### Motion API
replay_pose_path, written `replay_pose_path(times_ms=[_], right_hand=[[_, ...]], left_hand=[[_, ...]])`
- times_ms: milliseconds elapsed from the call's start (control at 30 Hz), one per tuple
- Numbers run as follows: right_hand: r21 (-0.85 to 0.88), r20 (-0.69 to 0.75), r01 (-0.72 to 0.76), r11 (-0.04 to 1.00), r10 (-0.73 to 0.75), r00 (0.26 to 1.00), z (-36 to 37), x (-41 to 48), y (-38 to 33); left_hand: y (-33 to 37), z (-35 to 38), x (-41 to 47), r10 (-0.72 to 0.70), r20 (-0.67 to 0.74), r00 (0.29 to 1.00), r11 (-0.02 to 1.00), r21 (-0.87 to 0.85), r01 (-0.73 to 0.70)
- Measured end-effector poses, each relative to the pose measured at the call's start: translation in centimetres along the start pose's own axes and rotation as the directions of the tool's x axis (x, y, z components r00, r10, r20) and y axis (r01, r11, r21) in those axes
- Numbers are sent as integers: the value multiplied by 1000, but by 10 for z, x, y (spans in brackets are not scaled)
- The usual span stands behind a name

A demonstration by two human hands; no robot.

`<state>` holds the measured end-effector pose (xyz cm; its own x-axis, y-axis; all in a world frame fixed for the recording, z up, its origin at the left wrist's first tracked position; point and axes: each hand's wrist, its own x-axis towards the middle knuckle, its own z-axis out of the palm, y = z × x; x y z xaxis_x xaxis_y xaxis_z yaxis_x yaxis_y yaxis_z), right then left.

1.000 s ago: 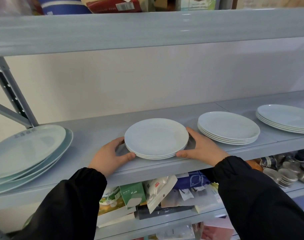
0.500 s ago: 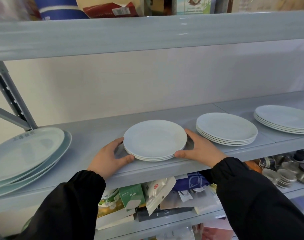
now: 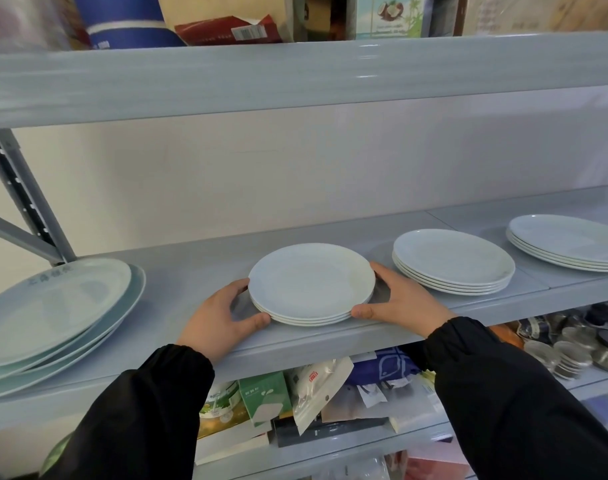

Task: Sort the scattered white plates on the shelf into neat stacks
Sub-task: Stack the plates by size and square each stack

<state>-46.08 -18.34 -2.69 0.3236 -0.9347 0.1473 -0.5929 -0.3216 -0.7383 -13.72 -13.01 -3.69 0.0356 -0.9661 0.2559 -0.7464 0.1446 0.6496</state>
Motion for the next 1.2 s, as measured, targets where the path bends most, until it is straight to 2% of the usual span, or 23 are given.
replay_pose_path(times_ms=[367,467,633,733,833,1000,1200], right_hand=[[123,-34,-58,991,62,998,3,-4,-8],[135,-53,-112,985,120,991,2,-3,-8],[138,-107,-149,979,164,981,5,-1,-33],[83,-231,-29,996,47,972,12,0,-60],[-35,-264,125,992,-130,956,29,4,-97],[-57,-146,326,944,-331,932,76,14,-159],[-16,15,427,904,-427,904,142,34,-200]], left_hand=[[-5,-1,0,-10,-11,1000,1000,12,10],[-1,-4,-4,-9,-21,1000,1000,8,9],[2,-22,-18,70,-27,997,996,56,-69],[9,-47,-28,152,-120,981,988,51,-147],[15,-80,-41,182,-214,960,983,62,-173],[-5,-145,-66,150,-344,927,988,86,-127],[-55,-205,-114,-37,-482,875,993,82,87]])
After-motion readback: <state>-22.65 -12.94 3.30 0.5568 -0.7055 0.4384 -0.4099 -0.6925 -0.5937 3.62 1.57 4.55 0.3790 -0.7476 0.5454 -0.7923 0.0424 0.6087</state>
